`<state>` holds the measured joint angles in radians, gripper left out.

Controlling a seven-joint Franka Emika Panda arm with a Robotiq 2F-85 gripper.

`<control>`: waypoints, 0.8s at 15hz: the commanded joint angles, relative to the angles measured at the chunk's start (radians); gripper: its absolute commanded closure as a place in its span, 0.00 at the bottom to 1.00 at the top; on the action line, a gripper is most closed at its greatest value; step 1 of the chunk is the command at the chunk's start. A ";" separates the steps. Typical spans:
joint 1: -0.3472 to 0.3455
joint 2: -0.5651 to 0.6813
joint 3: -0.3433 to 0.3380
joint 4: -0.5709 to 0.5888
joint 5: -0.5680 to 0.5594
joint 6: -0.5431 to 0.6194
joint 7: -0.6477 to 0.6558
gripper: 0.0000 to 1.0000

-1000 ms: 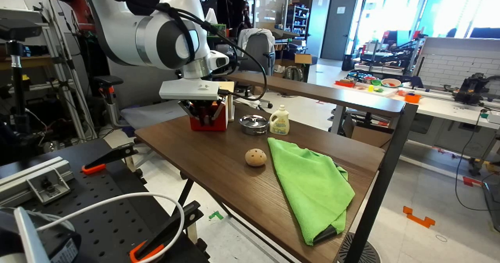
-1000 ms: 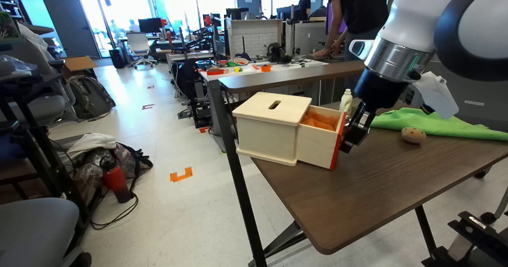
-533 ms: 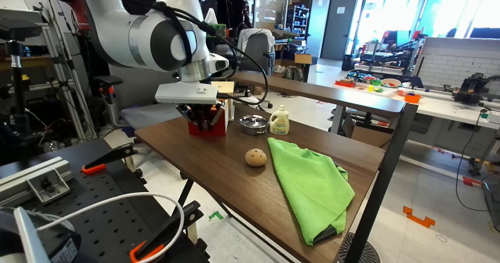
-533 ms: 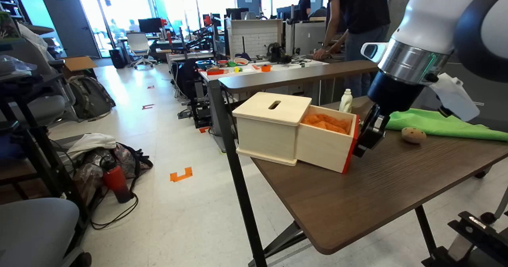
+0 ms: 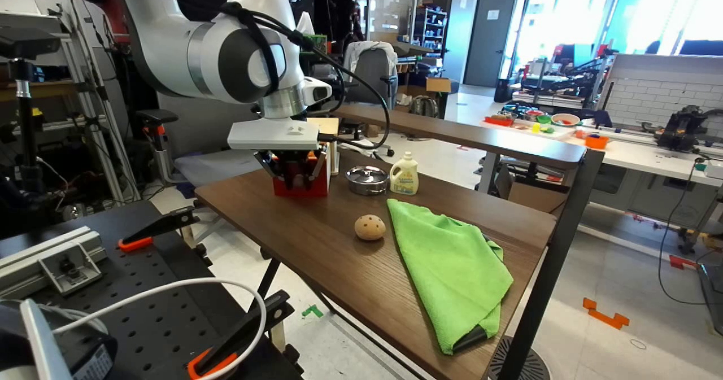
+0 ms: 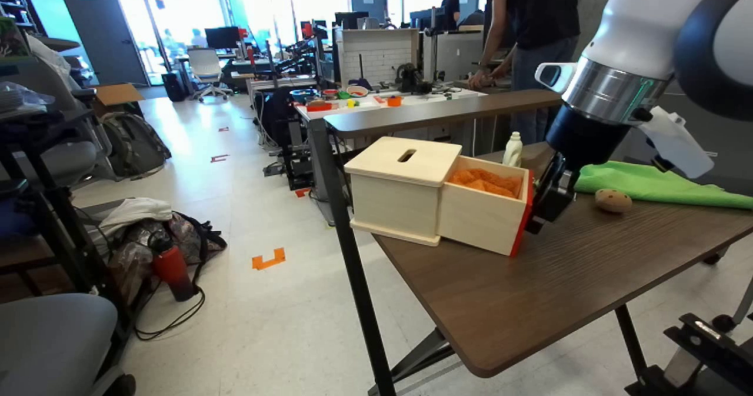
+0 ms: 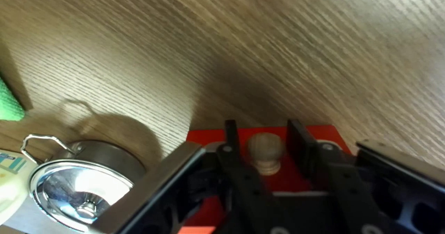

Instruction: Open the drawer

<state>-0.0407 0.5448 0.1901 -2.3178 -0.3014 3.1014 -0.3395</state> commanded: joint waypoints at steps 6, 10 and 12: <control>-0.070 -0.084 0.080 -0.047 0.021 -0.079 -0.056 0.00; -0.164 -0.212 0.184 -0.104 0.099 -0.256 -0.124 0.00; -0.188 -0.303 0.214 -0.122 0.186 -0.344 -0.172 0.00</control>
<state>-0.1792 0.4002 0.3470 -2.3763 -0.2282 2.8810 -0.4320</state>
